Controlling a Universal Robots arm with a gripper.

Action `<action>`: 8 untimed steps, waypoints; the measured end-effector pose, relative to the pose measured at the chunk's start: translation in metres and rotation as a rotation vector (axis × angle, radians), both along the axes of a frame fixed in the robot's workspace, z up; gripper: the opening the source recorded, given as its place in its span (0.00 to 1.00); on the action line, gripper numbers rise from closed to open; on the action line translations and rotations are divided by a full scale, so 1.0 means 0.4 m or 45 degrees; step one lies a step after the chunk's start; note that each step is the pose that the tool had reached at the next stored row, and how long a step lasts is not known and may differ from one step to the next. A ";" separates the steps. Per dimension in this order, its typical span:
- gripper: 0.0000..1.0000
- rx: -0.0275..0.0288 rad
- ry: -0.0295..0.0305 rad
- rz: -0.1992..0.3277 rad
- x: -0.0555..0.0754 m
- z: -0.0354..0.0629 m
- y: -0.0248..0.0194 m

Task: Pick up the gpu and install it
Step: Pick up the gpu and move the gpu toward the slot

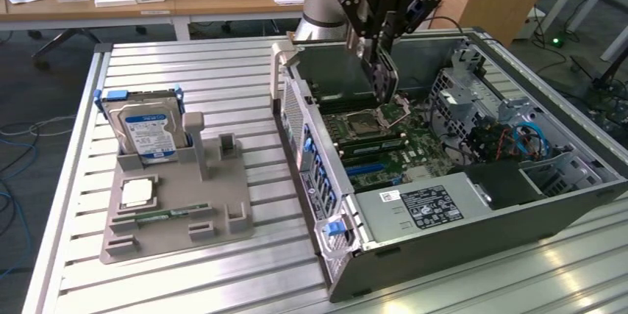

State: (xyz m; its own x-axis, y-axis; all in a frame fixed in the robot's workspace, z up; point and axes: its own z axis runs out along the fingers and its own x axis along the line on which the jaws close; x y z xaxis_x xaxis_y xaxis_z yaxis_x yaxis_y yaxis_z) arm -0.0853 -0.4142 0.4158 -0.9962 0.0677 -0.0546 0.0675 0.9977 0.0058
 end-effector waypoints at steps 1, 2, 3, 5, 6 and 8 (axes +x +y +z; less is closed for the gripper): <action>0.26 0.0000 0.0000 0.000 0.007 0.000 0.002; 0.26 0.0001 -0.0001 0.000 0.014 0.000 0.004; 0.26 0.0002 -0.0001 0.000 0.022 0.000 0.005; 0.26 0.0002 -0.0001 0.000 0.037 0.000 0.009; 0.26 0.0002 -0.0001 0.000 0.044 0.000 0.010; 0.26 0.0002 0.0000 0.000 0.060 0.000 0.013</action>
